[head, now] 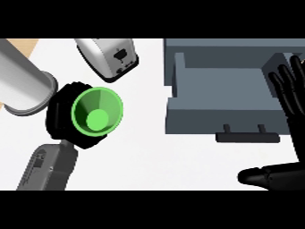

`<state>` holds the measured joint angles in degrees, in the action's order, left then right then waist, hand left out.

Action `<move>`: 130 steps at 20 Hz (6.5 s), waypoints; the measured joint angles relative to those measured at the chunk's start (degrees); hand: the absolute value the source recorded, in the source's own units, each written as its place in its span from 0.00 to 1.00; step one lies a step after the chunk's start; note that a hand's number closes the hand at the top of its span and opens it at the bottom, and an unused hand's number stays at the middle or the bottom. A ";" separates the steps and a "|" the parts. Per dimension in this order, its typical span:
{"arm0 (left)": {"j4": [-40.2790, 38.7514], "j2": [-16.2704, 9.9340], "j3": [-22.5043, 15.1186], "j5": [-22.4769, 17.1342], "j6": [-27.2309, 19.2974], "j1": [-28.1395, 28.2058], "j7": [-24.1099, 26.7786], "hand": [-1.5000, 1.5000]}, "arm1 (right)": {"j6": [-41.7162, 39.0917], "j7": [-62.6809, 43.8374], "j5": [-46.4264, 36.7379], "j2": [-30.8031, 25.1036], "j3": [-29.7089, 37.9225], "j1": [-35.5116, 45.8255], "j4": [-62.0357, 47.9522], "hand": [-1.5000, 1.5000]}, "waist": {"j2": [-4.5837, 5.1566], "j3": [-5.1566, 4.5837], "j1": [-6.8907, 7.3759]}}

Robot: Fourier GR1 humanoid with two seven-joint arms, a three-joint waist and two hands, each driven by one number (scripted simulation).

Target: Pick up the cup, place it into the drawer and close the drawer

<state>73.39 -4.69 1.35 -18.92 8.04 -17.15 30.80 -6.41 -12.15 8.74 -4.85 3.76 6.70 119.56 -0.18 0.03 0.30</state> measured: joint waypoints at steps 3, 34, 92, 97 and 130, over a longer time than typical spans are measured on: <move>5.15 1.06 -1.11 -0.04 -3.39 -2.62 -6.07 1.00 | -0.45 -0.02 0.61 -0.39 0.44 -0.06 0.14 0.00 | 0.02 -0.01 -0.13; -22.47 4.60 -7.58 3.48 -25.44 -44.52 -17.75 1.00 | -2.45 3.59 0.18 -0.31 0.36 -3.02 -0.76 0.00 | 0.39 0.00 -1.60; -28.85 -3.16 -25.88 -26.53 -31.80 -46.09 -7.70 0.00 | -14.66 1.98 6.44 -9.86 3.54 -3.23 1.05 1.00 | -0.39 -0.05 0.73; -18.00 -8.50 -25.52 -26.60 -32.61 -36.24 -9.78 0.00 | -16.24 2.18 0.78 -11.39 1.66 -4.96 1.88 1.00 | -0.44 -0.04 1.30; 12.64 -27.63 -9.67 -29.26 -11.44 8.58 -10.98 0.00 | 0.57 25.91 -54.10 -8.82 -16.42 12.87 -49.76 0.00 | 0.30 -0.01 0.53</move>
<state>86.04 -32.31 -8.31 -48.18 -3.40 -8.57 19.82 -5.83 13.76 -45.36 -13.67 -12.66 19.57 69.79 0.13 0.02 0.83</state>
